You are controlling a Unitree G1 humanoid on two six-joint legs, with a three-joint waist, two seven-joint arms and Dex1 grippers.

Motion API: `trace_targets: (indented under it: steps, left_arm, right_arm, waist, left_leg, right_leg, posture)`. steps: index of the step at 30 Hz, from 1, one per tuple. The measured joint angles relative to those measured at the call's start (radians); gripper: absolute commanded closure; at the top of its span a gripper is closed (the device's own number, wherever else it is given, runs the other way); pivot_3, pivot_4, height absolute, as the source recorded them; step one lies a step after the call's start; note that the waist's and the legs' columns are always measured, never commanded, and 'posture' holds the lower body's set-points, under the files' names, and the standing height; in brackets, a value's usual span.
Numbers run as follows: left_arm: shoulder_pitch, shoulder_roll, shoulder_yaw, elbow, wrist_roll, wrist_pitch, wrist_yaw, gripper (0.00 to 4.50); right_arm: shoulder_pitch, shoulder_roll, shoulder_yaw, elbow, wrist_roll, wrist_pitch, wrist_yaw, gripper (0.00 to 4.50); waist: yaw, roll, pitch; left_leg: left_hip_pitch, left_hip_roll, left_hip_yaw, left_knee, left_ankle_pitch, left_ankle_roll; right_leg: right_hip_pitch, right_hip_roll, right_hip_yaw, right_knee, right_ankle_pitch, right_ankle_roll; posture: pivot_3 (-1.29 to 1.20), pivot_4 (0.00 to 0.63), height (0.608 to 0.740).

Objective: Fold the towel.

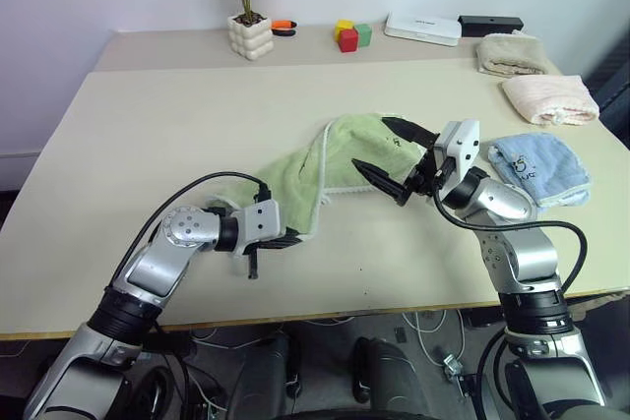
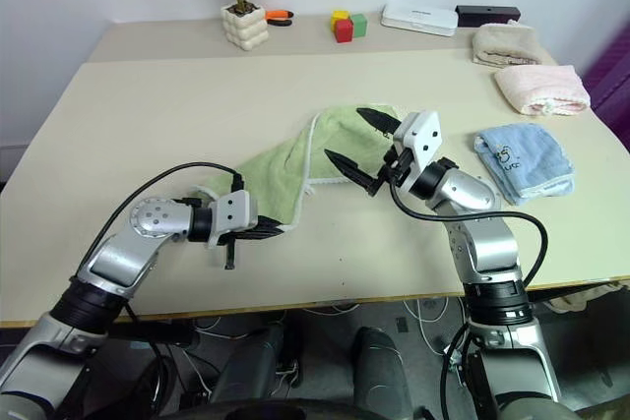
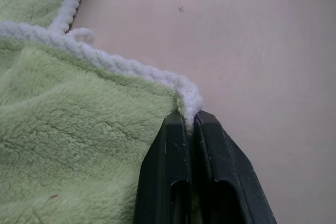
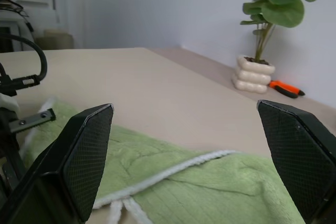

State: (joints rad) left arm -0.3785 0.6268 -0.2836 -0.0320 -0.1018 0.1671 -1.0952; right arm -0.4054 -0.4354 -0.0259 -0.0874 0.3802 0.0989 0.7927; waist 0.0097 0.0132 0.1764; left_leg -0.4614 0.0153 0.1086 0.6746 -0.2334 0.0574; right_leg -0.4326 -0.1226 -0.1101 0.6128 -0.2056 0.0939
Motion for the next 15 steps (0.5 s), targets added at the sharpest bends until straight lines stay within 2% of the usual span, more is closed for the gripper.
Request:
trace_targets:
  steps: [3,8,12,15]
  left_arm:
    - [0.006,0.009,0.062,-0.003,-0.078,0.053,-0.028,4.43]
    - [0.011,0.057,0.238,-0.018,-0.244,0.135,-0.058,4.43]
    - [-0.024,0.09,0.363,0.008,-0.319,0.175,-0.037,4.43]
    - [-0.052,0.094,0.409,0.025,-0.338,0.178,-0.016,4.43]
  right_arm:
    - [-0.006,0.001,-0.001,0.034,-0.021,-0.021,-0.014,0.0]
    - [-0.039,-0.014,0.0,0.108,-0.068,-0.056,-0.026,0.0]
    - [-0.039,-0.122,0.042,0.217,-0.196,-0.159,0.023,0.0]
    - [-0.039,-0.163,0.049,0.284,-0.238,-0.218,0.049,0.0]
  waist:
    - [0.0,0.0,0.0]
    - [0.0,0.0,0.0]
    - [0.003,0.0,0.001]
    - [0.0,0.0,0.001]
  left_leg:
    - [0.0,0.0,0.0,0.0,0.0,0.0]
    - [0.0,0.0,0.0,0.0,0.0,0.0]
    - [0.0,-0.001,0.0,0.001,0.0,0.0]
    - [0.0,-0.001,0.001,0.001,0.001,-0.001]
  right_leg:
    - [0.0,0.0,0.0,0.0,0.0,0.0]
    - [0.0,0.0,0.0,0.0,0.0,0.0]
    - [0.001,0.0,0.0,-0.001,0.0,0.0]
    - [0.001,0.0,0.0,0.0,0.0,0.0]
  posture:
    - [0.0,0.15,0.74]
    - [0.0,0.15,0.74]
    - [0.0,0.15,0.74]
    - [0.0,0.15,0.74]
